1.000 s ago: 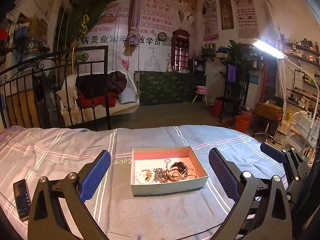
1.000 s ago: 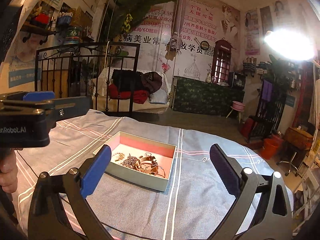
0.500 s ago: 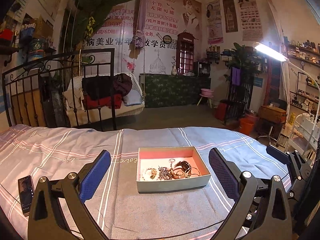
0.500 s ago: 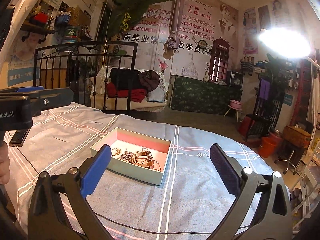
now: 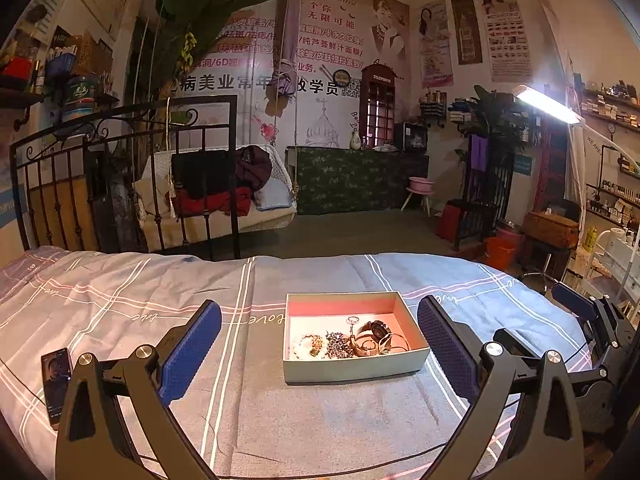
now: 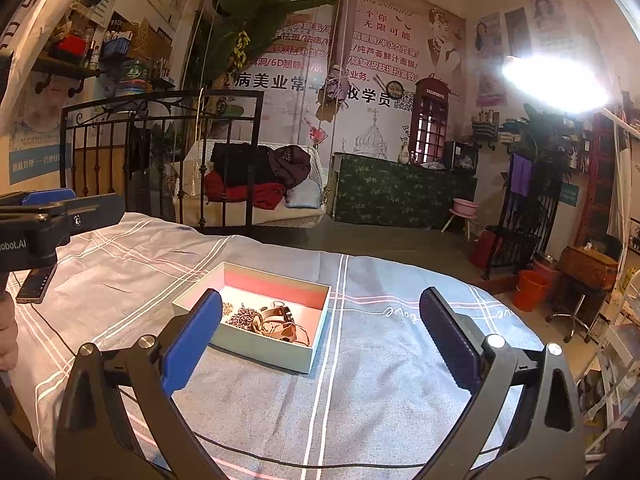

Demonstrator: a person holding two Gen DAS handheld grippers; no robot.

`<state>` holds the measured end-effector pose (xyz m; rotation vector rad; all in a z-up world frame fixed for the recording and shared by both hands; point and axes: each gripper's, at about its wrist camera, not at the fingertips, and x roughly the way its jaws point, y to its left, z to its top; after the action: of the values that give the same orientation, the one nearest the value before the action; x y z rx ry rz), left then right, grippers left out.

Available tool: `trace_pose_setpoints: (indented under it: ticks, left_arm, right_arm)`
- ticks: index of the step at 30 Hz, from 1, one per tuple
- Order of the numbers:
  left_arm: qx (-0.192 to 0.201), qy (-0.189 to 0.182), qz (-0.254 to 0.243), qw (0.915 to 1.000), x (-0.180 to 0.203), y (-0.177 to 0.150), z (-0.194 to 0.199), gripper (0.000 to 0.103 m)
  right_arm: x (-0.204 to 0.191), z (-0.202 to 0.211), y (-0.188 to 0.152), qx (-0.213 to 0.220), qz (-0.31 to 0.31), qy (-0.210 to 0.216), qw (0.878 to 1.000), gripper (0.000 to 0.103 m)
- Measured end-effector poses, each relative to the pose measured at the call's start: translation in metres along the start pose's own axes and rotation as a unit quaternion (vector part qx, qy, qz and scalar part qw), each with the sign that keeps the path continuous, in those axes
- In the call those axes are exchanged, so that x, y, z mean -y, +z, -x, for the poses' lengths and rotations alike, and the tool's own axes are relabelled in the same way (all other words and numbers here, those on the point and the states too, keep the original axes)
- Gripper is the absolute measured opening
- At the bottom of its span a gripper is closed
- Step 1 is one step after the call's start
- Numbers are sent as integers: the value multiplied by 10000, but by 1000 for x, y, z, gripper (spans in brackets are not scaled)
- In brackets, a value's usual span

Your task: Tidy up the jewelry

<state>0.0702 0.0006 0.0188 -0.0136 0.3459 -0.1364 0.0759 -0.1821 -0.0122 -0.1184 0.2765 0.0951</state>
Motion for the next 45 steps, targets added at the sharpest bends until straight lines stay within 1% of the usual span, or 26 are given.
trace_pose_setpoints:
  ticks: [10, 16, 19, 22, 24, 28, 33, 45]
  left_arm:
    - [-8, 8, -9, 10000, -1, 0, 0, 97]
    - [1, 100, -97, 9999, -2, -5, -3, 97]
    - [-19, -16, -42, 10000, -3, -6, -3, 97]
    - [-62, 89, -74, 9999, -2, -8, -5, 97]
    - [31, 155, -125, 9998, 1, -9, -3, 97]
    - [46, 67, -187, 9998, 3, -9, -3, 97]
    - [92, 77, -264, 9996, 5, -9, -3, 97]
    - [44, 61, -283, 9996, 10, -8, -5, 97]
  right_arm:
    - [-1, 0, 0, -5, 10, 13, 10000, 97]
    - [-1, 2, -2, -28, 20, 32, 10000, 97]
    - [0, 2, -2, -33, 31, 36, 10000, 97]
    - [0, 1, -2, -59, 34, 54, 10000, 97]
    - [0, 1, -3, -63, 40, 59, 10000, 97]
    - [1, 1, -3, -85, 35, 79, 9999, 97]
    - [1, 0, -4, -106, 60, 85, 9999, 97]
    - [1, -1, -4, -129, 90, 115, 9998, 97]
